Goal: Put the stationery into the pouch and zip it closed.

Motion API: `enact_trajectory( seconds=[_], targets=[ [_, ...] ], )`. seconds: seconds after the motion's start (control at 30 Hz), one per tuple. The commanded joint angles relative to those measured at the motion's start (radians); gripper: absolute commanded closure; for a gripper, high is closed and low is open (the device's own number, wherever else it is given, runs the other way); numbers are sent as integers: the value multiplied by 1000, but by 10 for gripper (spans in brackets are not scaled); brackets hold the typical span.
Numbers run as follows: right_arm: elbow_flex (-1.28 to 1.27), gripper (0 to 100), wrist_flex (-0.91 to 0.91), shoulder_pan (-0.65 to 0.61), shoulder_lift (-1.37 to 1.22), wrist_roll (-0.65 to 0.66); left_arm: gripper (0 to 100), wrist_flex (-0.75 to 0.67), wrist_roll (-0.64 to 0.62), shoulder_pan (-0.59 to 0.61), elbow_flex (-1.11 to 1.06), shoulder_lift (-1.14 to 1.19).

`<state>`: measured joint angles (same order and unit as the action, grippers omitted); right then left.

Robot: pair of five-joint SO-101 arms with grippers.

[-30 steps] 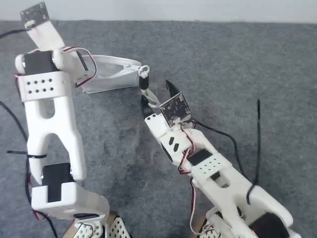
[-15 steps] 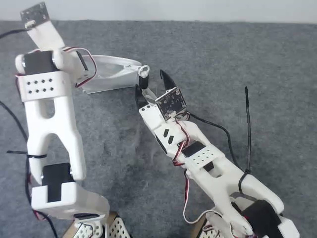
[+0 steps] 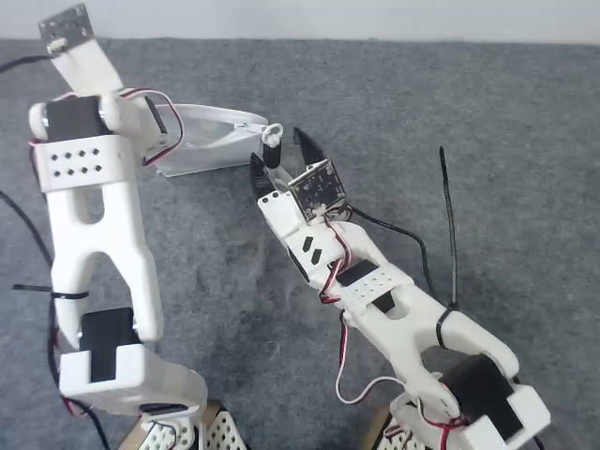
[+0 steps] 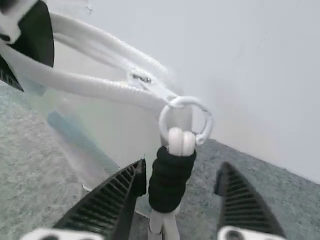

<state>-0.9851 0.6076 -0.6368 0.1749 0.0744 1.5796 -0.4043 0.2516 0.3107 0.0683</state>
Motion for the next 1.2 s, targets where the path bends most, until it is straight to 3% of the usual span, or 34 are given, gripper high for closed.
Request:
enact_trajectory(
  seconds=[0.0, 0.37, 0.63, 1.17],
  targets=[
    [61, 872, 68, 25, 7, -2, 976, -26, 6, -18, -2, -21],
    [26, 978, 79, 48, 28, -2, 976, -26, 6, -15, -4, -20],
    [11, 844, -4, 45, 53, -6, 976, -26, 6, -15, -4, -20],
    [-64, 842, -8, 35, 174, -8, 976, -26, 8, -17, -4, -20]
  ],
)
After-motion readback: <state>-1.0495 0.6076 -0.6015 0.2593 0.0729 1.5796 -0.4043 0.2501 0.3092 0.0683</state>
